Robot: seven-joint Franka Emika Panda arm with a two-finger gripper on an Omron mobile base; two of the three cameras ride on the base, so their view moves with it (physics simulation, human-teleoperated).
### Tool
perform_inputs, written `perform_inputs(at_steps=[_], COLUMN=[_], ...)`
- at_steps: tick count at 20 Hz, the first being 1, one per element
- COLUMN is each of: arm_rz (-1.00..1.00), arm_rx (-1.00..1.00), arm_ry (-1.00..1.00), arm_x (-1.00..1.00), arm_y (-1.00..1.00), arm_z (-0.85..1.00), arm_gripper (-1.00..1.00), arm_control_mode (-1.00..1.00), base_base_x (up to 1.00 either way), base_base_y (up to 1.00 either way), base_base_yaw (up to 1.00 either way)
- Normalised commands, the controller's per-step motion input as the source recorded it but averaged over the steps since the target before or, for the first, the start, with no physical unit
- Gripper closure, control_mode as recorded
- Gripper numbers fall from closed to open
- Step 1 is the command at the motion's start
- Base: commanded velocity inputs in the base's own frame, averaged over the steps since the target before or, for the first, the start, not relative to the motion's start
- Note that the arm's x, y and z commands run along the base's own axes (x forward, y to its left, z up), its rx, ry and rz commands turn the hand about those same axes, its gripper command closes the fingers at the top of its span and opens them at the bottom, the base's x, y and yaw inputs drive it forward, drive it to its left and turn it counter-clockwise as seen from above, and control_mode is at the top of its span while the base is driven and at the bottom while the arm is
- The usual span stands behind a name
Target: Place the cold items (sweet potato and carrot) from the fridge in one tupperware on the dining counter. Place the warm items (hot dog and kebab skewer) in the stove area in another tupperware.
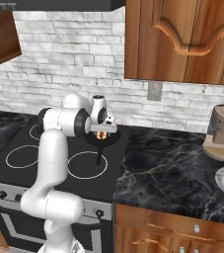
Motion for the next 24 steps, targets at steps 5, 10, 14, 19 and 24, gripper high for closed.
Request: perform_inputs(at_steps=[5,10,14,19,24], arm_rz=[0.01,0.00,0.00,0.00,0.00], arm_rx=[-0.01,-0.01,-0.01,0.00,0.00], arm_ry=[0.00,-0.16,-0.14,-0.05,-0.02], arm_x=[0.00,-0.33,-0.45,-0.50,-0.66], arm_y=[0.00,-0.01,0.00,0.00,0.00], arm_z=[-0.13,0.27,0.49,0.55,0.49], arm_gripper=[1.00,1.00,1.00,1.00,1.00], arm_control_mode=[-1.00,-1.00,-1.00,-1.00,-1.00], base_base_x=[0.00,0.00,0.00,0.00,0.00], base_base_y=[0.00,0.00,0.00,0.00,0.00], base_base_yaw=[0.00,0.00,0.00,0.00,0.00])
